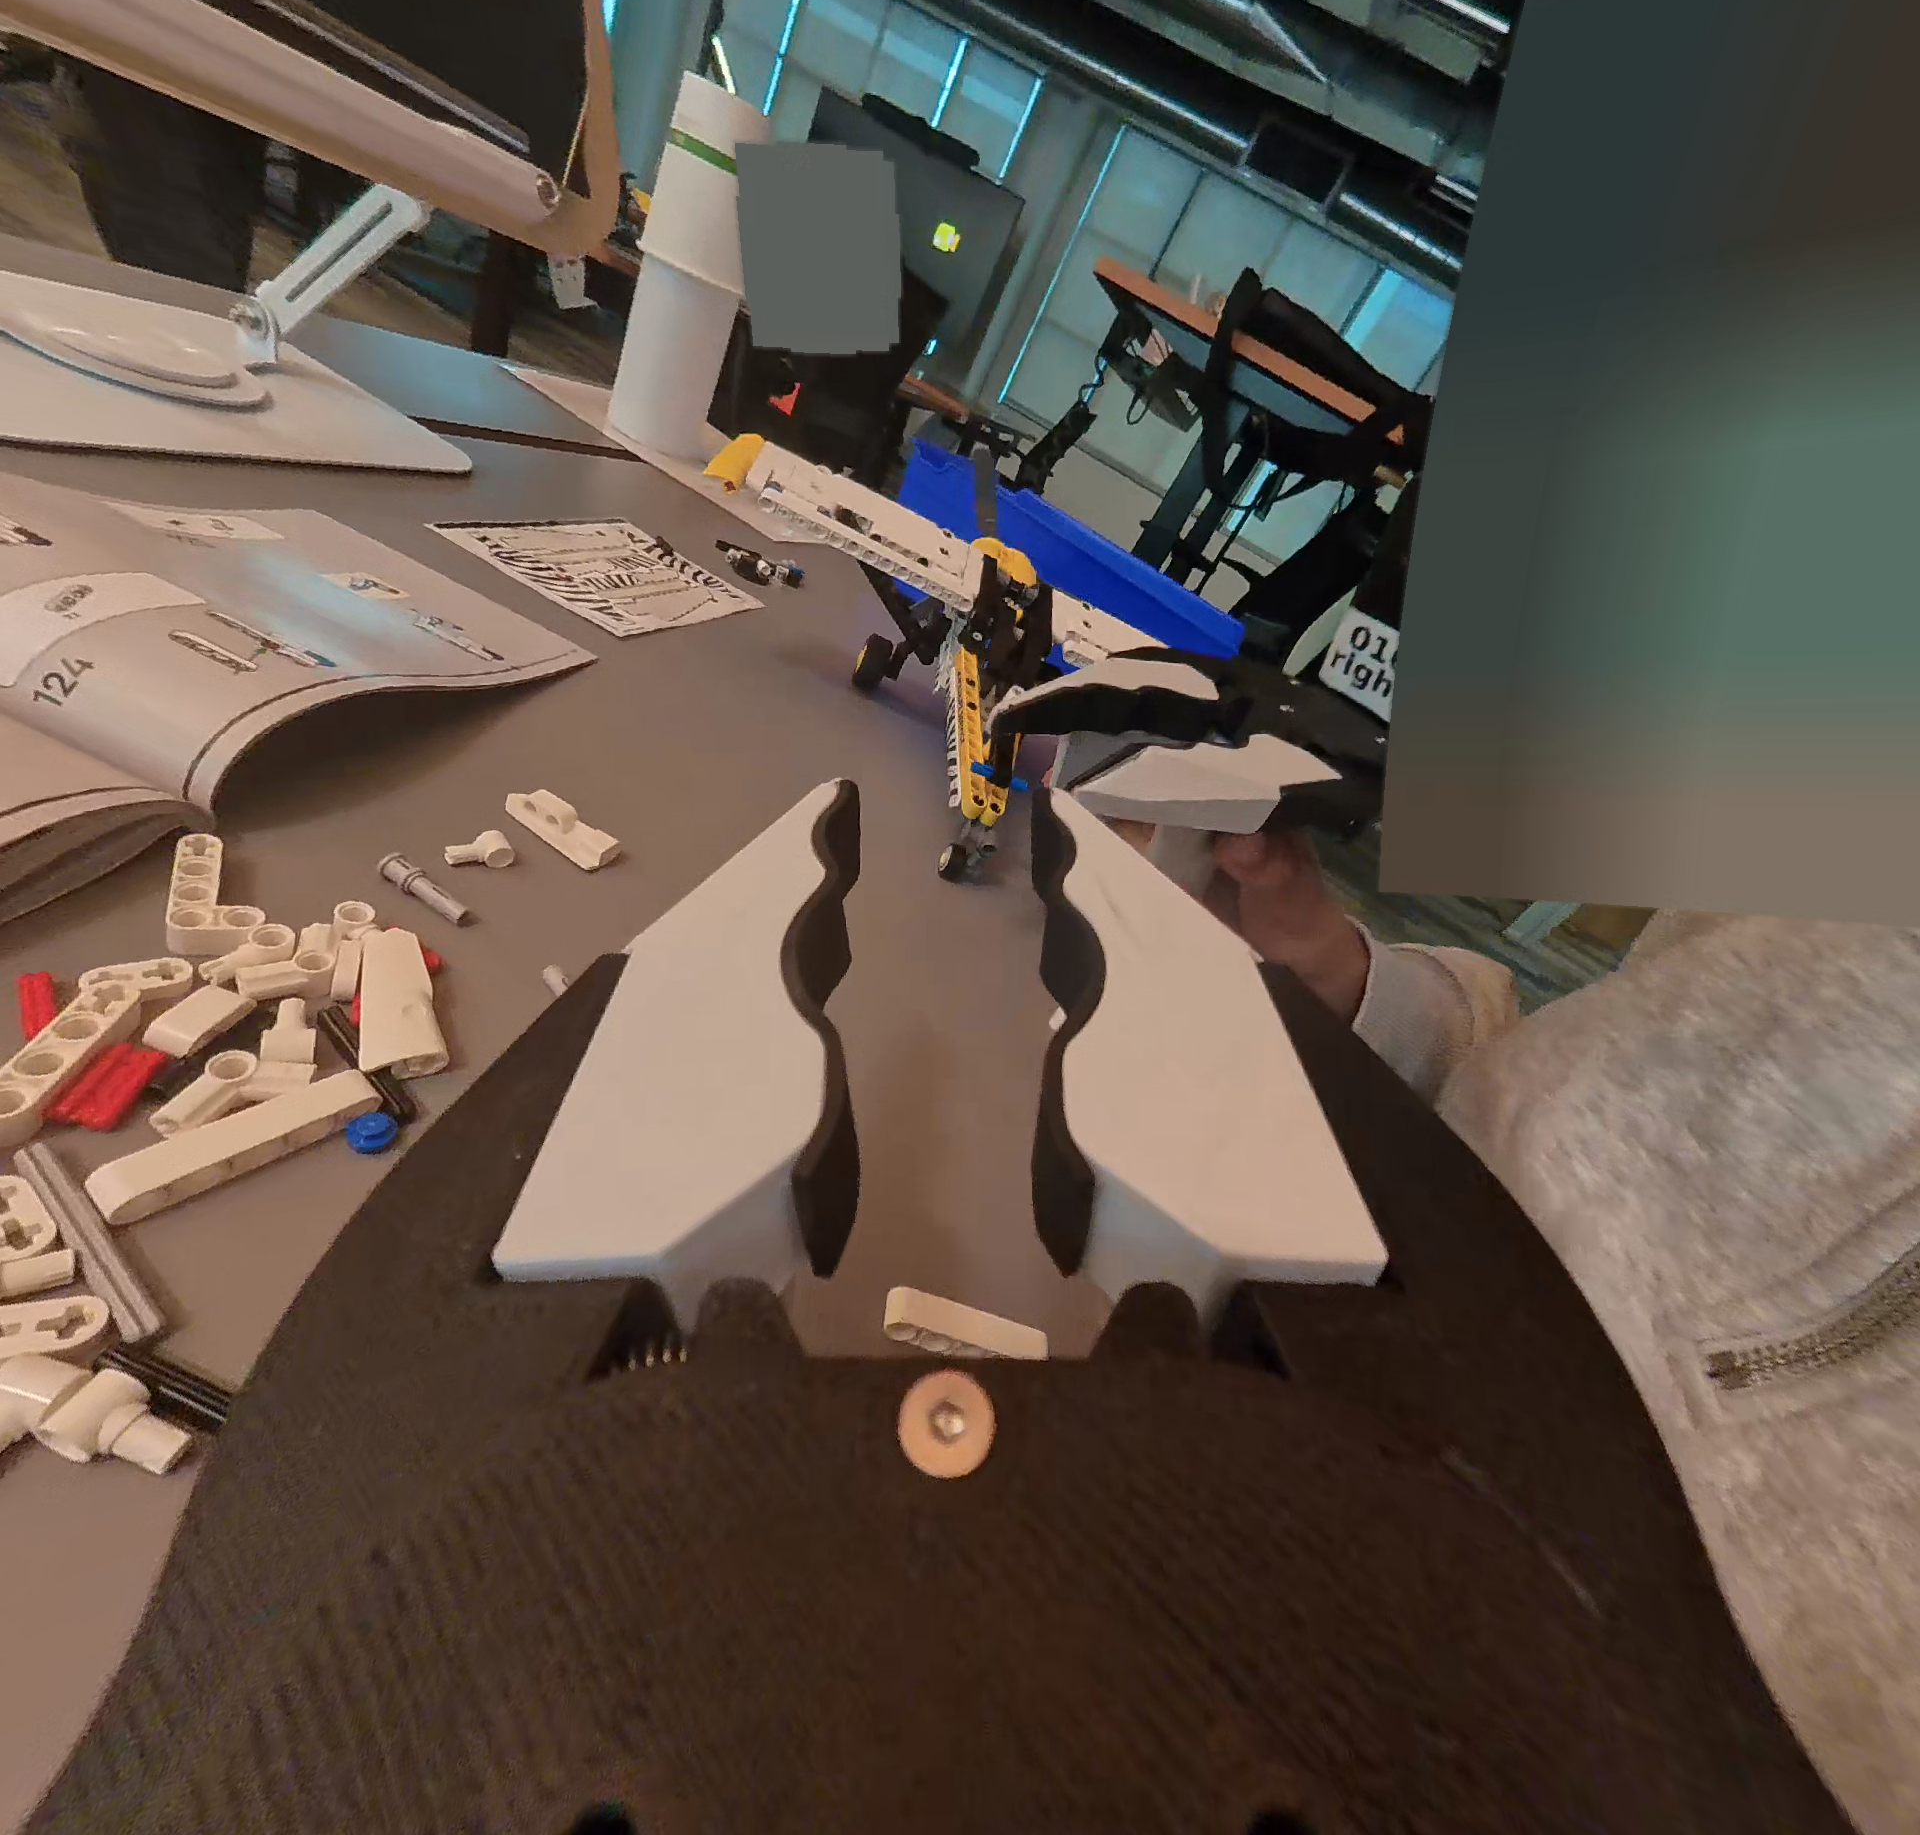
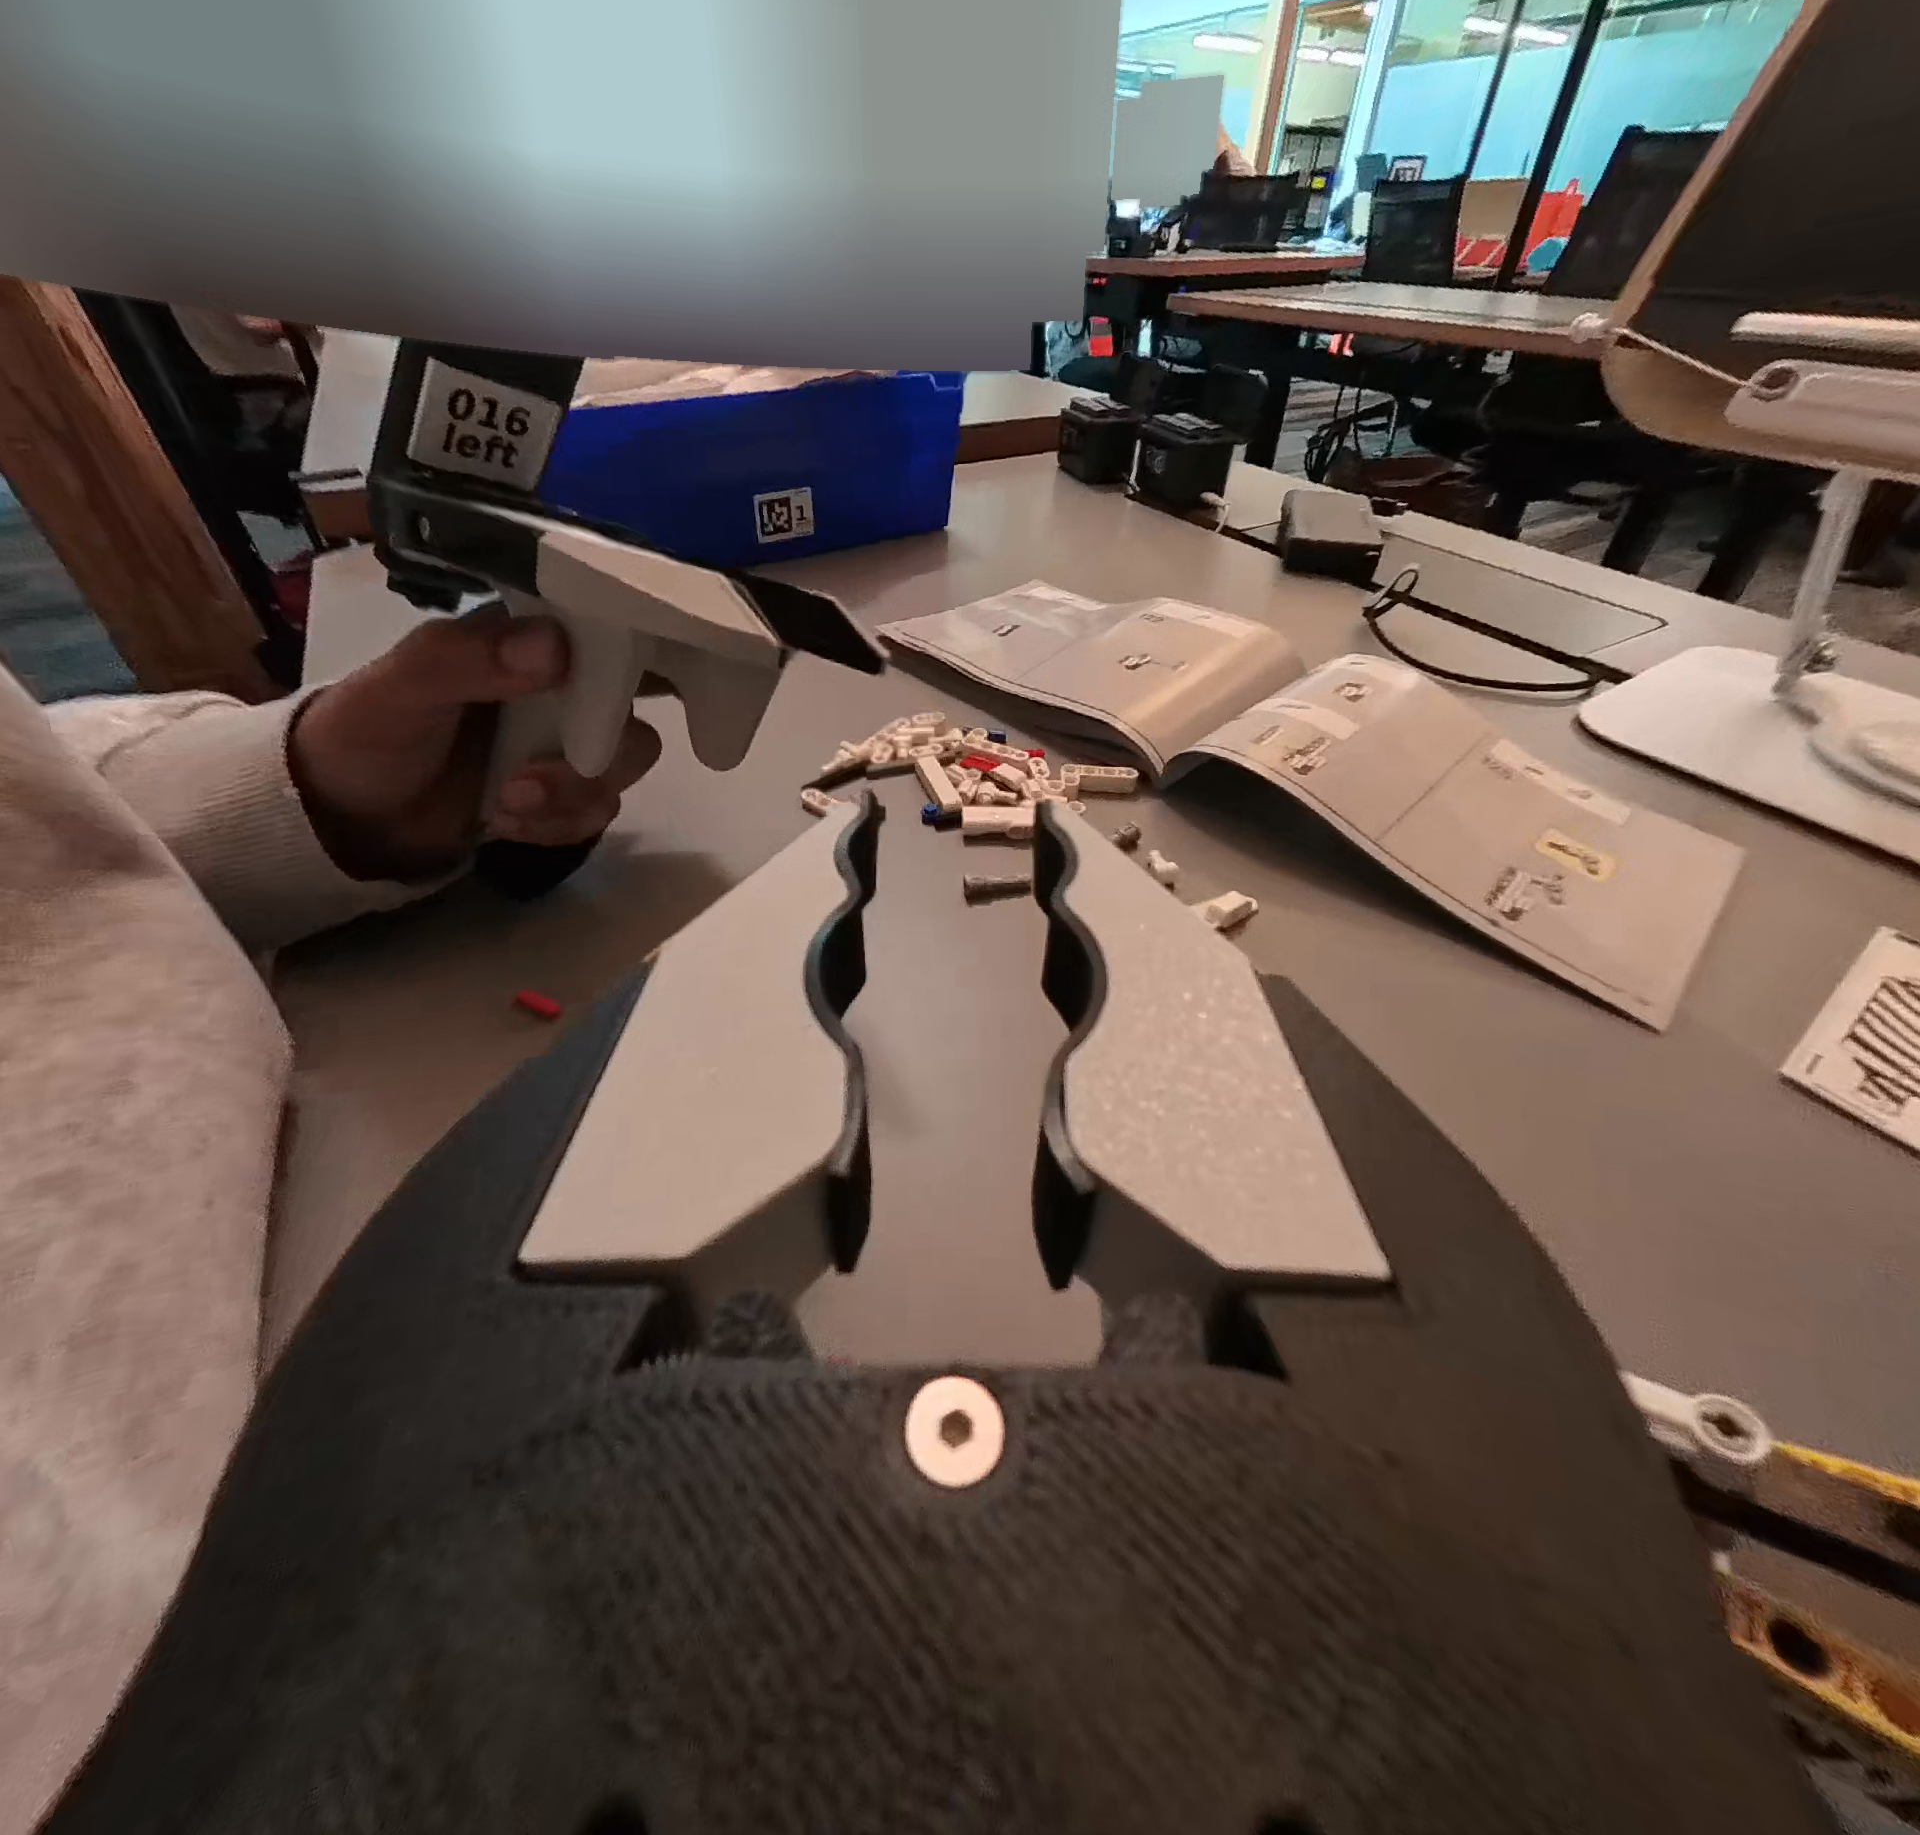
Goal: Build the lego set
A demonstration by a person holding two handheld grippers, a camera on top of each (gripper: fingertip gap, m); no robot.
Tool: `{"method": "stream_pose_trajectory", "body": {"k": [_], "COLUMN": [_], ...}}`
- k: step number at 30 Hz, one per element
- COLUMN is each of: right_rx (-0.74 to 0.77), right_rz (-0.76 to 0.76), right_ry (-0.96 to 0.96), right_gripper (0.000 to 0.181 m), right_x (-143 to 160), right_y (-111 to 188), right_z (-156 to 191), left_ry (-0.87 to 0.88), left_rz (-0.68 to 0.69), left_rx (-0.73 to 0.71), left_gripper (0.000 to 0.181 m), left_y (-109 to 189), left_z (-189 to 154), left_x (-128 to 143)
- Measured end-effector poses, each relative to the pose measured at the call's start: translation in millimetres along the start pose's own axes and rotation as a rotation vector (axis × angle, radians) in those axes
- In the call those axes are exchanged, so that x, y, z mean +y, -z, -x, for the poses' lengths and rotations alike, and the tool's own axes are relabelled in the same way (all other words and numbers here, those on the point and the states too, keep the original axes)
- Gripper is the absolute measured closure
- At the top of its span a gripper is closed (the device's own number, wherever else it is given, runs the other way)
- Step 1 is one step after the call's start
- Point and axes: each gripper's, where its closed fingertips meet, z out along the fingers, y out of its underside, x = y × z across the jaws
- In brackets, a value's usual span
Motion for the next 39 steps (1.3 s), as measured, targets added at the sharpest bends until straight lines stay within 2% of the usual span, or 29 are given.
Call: {"method": "stream_pose_trajectory", "body": {"k": [7, 16, 34, 39], "right_rx": [-0.005, -0.044, -0.016, -0.035], "right_rz": [-0.062, -0.029, 0.004, -0.048], "right_ry": [-0.087, -0.048, -0.061, -0.127], "right_gripper": [0.154, 0.156, 0.158, 0.158], "right_x": [-9, -8, 2, -5], "right_y": [-2, -22, -23, -19], "right_z": [-9, -3, -12, -14], "left_ry": [0.093, 0.143, 0.244, 0.255], "left_rz": [-0.058, -0.048, -0.074, -0.08], "left_rx": [0.038, 0.061, 0.125, 0.127], "left_gripper": [0.149, 0.148, 0.148, 0.147], "left_y": [5, 3, 4, 5], "left_z": [3, 4, 1, 2], "left_x": [-8, -5, -7, -7]}}
